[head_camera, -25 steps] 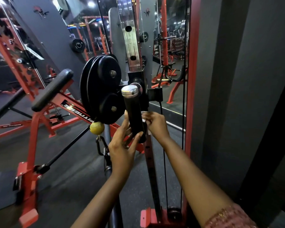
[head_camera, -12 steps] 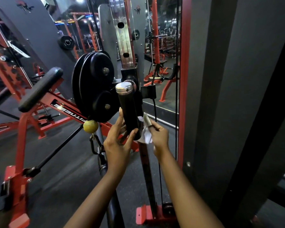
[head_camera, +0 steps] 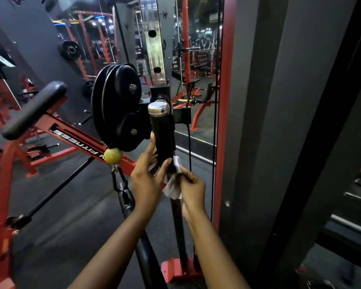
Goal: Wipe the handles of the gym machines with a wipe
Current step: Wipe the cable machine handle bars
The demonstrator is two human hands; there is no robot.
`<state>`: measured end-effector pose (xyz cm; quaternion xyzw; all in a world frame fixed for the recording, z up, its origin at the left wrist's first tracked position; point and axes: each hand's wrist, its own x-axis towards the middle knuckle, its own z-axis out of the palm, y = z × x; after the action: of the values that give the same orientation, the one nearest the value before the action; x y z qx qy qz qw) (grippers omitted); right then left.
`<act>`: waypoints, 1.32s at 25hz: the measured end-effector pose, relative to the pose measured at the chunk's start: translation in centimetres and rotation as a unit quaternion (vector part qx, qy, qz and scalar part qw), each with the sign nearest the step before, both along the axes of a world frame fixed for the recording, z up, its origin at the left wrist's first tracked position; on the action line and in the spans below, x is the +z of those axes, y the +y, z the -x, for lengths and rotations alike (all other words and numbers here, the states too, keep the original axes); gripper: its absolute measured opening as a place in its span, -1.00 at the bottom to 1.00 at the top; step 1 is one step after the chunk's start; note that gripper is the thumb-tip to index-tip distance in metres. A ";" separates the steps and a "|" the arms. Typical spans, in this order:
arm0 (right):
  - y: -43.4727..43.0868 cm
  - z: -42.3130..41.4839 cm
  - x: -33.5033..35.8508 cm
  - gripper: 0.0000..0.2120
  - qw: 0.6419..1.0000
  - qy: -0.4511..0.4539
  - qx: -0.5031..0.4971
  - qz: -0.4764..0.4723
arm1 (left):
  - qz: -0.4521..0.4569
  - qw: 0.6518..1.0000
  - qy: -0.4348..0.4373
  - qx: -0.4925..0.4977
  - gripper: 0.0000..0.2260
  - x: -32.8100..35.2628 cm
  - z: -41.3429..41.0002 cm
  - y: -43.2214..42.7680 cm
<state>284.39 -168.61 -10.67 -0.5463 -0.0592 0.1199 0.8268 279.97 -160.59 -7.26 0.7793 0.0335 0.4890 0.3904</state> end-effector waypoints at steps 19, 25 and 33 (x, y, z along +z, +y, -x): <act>0.6 3.6 3.3 -0.67 0.571 -0.594 -0.353 0.444 | 0.209 0.858 0.175 -0.436 -0.61 1.5 -0.8 5.8; 2.4 6.5 2.8 -0.70 0.555 -0.518 -0.378 0.530 | 0.181 0.814 0.180 -0.521 -0.61 1.1 -1.3 7.3; 4.6 5.4 6.6 -0.65 0.468 -0.510 -0.442 0.571 | 0.110 0.797 0.179 -0.566 -0.61 -0.1 -2.2 9.2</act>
<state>278.96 -163.97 -4.07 -0.8150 -0.1396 -0.5537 0.0984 282.21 -151.36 -7.35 0.6845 -0.2910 0.0259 0.6679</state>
